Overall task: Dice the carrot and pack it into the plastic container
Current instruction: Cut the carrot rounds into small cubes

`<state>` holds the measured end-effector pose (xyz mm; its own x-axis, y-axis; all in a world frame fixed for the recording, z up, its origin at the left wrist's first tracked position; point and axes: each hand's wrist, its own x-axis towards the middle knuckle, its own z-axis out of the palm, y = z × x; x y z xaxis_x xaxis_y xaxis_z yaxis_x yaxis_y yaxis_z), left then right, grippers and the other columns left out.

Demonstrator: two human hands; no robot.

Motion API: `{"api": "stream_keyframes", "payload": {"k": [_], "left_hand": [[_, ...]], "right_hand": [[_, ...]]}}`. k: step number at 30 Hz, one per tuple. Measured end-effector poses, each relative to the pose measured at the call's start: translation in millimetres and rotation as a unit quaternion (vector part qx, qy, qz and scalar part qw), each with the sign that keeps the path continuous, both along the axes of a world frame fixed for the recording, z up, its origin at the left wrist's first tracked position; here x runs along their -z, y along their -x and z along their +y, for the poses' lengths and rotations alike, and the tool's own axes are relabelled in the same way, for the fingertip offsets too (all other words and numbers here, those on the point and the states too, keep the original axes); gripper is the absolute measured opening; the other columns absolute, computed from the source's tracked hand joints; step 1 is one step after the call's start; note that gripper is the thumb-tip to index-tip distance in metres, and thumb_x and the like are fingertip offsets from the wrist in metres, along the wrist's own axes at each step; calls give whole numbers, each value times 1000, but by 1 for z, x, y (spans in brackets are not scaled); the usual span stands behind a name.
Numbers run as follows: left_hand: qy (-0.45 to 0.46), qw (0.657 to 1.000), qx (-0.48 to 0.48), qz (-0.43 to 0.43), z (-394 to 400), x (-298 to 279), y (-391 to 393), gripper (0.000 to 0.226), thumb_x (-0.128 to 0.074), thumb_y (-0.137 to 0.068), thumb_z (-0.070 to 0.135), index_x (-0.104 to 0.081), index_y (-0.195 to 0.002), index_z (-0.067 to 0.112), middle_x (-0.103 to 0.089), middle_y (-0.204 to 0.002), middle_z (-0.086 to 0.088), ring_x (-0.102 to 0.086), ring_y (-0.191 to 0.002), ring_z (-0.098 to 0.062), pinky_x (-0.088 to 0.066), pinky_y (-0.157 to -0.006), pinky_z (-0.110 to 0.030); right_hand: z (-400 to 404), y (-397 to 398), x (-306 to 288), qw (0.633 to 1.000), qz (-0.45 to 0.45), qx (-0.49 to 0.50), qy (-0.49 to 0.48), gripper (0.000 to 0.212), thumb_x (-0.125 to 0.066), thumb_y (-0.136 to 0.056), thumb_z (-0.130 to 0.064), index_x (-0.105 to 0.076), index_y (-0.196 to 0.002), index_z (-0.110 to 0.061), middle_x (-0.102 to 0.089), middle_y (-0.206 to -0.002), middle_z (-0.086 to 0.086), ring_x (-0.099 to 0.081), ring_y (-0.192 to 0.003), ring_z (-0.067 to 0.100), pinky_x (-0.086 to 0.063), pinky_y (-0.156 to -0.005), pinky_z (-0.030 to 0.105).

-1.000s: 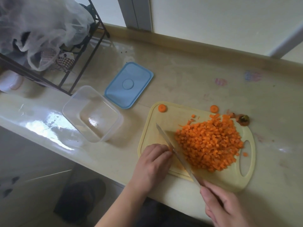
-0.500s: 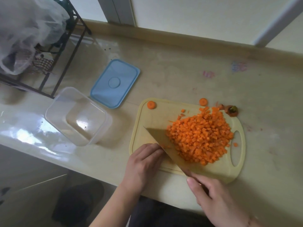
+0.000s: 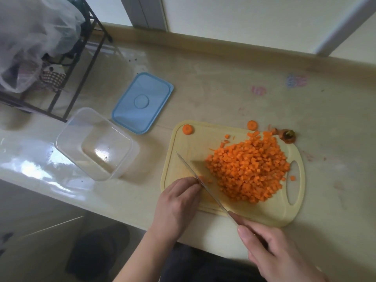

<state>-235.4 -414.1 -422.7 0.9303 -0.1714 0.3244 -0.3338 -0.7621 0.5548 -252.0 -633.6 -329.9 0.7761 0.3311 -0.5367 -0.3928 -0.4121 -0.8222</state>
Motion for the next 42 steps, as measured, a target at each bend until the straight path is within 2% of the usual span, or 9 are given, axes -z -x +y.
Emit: {"api": "stream_keyframes", "payload": {"k": [9,14,20,29,32,35,38,40,42], "left_hand": [[9,1000,5,-3,1,0,-1,18,-65,-95,15,-79,-99,6,-74,-107,-5,-68,-93,-17,-56,-81,-25],[27,999,23,-2,3,1,0,21,-62,-99,17,-79,-100,5,-74,-112,-6,-69,-98,-19,-57,-85,-28],[43,999,26,10,5,5,1,19,-64,-98,14,-78,-103,5,-72,-116,-5,-70,-101,-18,-58,-85,-29],[47,998,34,33,11,1,2,29,-57,-105,22,-78,-101,4,-72,-111,-6,-71,-97,-19,-58,-83,-29],[53,998,17,1,18,-3,1,16,-65,-97,14,-75,-92,2,-67,-103,-3,-68,-86,-20,-56,-73,-31],[56,997,-12,-56,31,-20,-3,8,-69,-88,7,-65,-95,8,-57,-100,-2,-61,-82,-24,-52,-70,-34],[84,989,-22,-117,39,-61,-11,16,-63,-81,6,-58,-96,8,-56,-96,-7,-57,-84,-27,-48,-76,-35],[134,988,-19,-74,41,-95,-26,8,-59,-83,8,-62,-90,8,-60,-90,-7,-59,-84,-26,-46,-78,-33],[111,991,23,69,42,-119,-51,6,-63,-88,13,-69,-88,13,-64,-89,4,-61,-82,-13,-47,-76,-25]], "right_hand": [[1,-4,-3,999,-12,-37,26,38,-44,-85,-50,-55,-122,-55,-46,-64,-47,-50,-77,-19,-36,-70,3],[8,-10,2,998,-18,-18,48,23,-39,-88,-62,-60,-85,-56,-47,-54,-43,-52,-65,-19,-35,-61,1],[8,-4,10,999,-29,-1,18,42,-42,-82,-61,-62,-116,-47,-50,-60,-41,-53,-66,-18,-36,-59,4],[-1,-6,-4,1000,-5,-22,-6,37,-46,-91,-48,-60,-124,-37,-44,-50,-44,-51,-61,-22,-39,-57,2],[-1,-7,-3,999,-18,-26,-3,36,-45,-93,-46,-60,-124,-37,-46,-53,-44,-52,-65,-21,-38,-60,2],[-4,-5,-4,998,-48,-34,1,34,-47,-89,-51,-57,-122,-50,-53,-75,-48,-53,-84,-21,-38,-74,0],[-10,-1,0,989,-117,-76,50,45,-44,-88,-64,-58,-127,-46,-47,-130,-42,-36,-128,-17,-26,-103,2],[-14,2,6,979,-151,-100,96,48,-43,-89,-67,-59,-127,-43,-41,-137,-42,-32,-132,-16,-20,-106,1],[-13,4,10,974,-156,-115,118,49,-42,-89,-68,-58,-128,-43,-41,-136,-42,-31,-133,-16,-19,-106,1]]}}
